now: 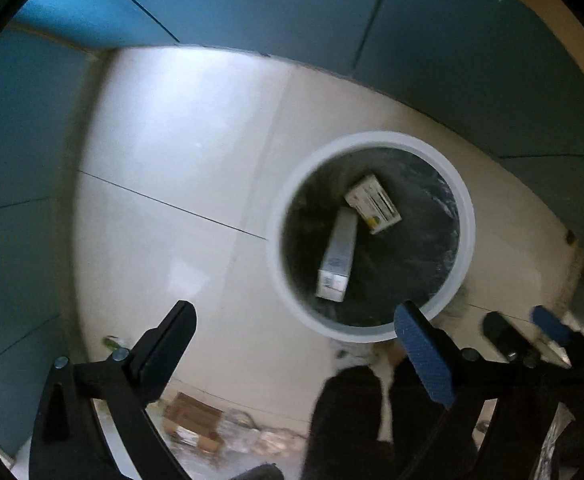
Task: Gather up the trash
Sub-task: 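Carry both boxes down over the floor bin and open both tools, then raise both tools back toward the counter, then grasp the red chili packet with the left tool while the right tool grasps the brown-white medicine box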
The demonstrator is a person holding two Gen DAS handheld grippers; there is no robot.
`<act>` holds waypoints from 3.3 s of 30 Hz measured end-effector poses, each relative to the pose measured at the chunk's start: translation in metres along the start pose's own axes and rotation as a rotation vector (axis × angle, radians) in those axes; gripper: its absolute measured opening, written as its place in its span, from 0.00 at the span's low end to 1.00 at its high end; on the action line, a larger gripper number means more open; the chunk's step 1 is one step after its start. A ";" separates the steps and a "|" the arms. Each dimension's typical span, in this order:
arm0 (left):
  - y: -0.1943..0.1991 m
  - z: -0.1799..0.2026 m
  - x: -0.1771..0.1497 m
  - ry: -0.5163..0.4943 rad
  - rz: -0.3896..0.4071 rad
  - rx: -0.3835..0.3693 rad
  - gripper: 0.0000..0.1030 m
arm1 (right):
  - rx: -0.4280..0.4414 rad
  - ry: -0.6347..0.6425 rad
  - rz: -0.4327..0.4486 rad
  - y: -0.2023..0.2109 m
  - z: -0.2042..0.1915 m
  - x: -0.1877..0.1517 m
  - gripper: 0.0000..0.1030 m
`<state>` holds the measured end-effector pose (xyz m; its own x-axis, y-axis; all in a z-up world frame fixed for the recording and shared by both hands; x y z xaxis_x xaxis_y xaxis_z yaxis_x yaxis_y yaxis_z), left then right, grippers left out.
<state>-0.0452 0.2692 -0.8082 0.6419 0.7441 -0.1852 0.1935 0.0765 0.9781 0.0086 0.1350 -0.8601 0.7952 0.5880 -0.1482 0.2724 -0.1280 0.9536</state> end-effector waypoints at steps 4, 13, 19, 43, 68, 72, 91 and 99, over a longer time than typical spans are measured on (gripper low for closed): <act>0.039 -0.004 -0.015 0.011 0.046 0.025 0.98 | -0.089 0.023 0.015 0.024 0.005 0.005 1.00; 0.145 -0.045 -0.044 -0.001 0.119 0.015 0.98 | -0.191 0.085 0.064 0.131 -0.008 -0.002 1.00; 0.223 -0.052 -0.073 -0.006 0.168 -0.006 0.98 | -0.178 0.109 0.110 0.222 -0.032 -0.019 1.00; 0.445 -0.044 -0.124 -0.018 0.453 -0.087 1.00 | -0.039 0.123 0.304 0.490 -0.084 -0.099 1.00; 0.518 0.483 -0.021 -0.512 0.420 -0.227 0.92 | -0.140 -0.473 0.530 0.673 0.397 0.008 1.00; 0.487 0.532 -0.001 -0.539 0.356 -0.212 0.74 | -0.201 -0.449 0.492 0.675 0.462 0.040 1.00; 0.471 0.553 0.040 -0.444 0.373 -0.159 0.23 | -0.182 -0.304 0.275 0.614 0.507 0.150 0.81; 0.471 0.553 0.040 -0.424 0.397 -0.145 0.23 | 0.020 -0.430 0.445 0.648 0.501 0.126 0.84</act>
<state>0.4816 -0.0318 -0.4077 0.8905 0.4067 0.2041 -0.2052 -0.0414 0.9778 0.5563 -0.2742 -0.3914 0.9809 0.1007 0.1665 -0.1290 -0.3041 0.9439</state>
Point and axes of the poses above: each gripper's, at about its wrist camera, not at the fingertips, and y roughly against the way its jaws point, z to its right, x to its top, the point moved 4 cm from there along -y, roughly the way its jaws point, and after that the axes turned 6 degrees about y, right-handed, at the moved point
